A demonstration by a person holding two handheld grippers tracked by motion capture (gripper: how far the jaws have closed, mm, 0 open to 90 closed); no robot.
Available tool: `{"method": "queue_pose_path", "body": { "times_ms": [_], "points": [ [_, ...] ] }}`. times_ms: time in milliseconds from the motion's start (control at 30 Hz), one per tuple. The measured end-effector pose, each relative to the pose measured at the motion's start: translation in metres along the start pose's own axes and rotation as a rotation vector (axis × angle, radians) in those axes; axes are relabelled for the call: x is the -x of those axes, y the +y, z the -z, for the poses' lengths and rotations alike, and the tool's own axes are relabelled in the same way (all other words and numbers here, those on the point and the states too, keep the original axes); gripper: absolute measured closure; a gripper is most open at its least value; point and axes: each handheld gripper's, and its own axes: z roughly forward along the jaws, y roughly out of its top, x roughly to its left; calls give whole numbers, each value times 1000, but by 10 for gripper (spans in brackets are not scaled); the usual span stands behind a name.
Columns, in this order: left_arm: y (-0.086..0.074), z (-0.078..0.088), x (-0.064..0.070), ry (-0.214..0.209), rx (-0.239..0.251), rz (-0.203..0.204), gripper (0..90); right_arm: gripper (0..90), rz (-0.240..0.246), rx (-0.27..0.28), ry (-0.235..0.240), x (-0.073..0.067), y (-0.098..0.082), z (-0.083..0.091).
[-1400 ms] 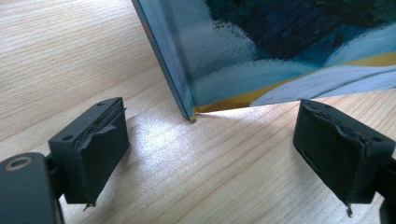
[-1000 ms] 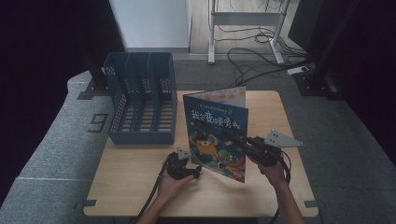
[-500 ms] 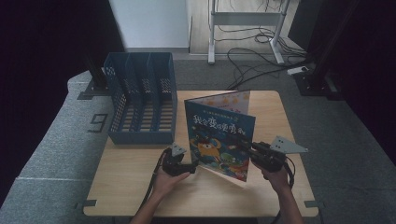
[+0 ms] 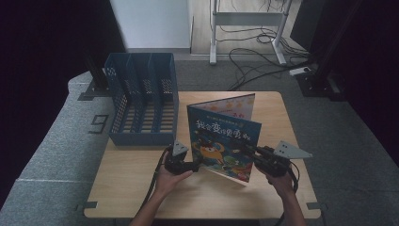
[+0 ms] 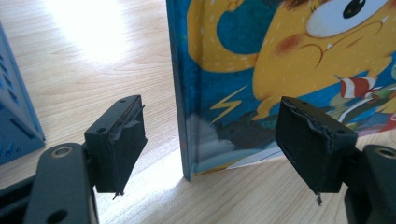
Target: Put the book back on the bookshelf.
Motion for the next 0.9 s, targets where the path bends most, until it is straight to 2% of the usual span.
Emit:
{"method": "queue_pose_path", "body": {
  "times_ms": [300, 500, 733, 900],
  "points": [
    [3, -1, 5, -19, 31, -24, 280, 722, 10, -18, -28, 2, -5, 2],
    [6, 4, 7, -54, 62, -28, 332, 686, -20, -9, -36, 7, -9, 2],
    [5, 5, 7, -45, 71, -34, 394, 657, -34, -4, -50, 10, -10, 0],
    [2, 6, 8, -45, 80, -46, 404, 619, -42, -6, -67, 12, -11, -2]
  ]
}}
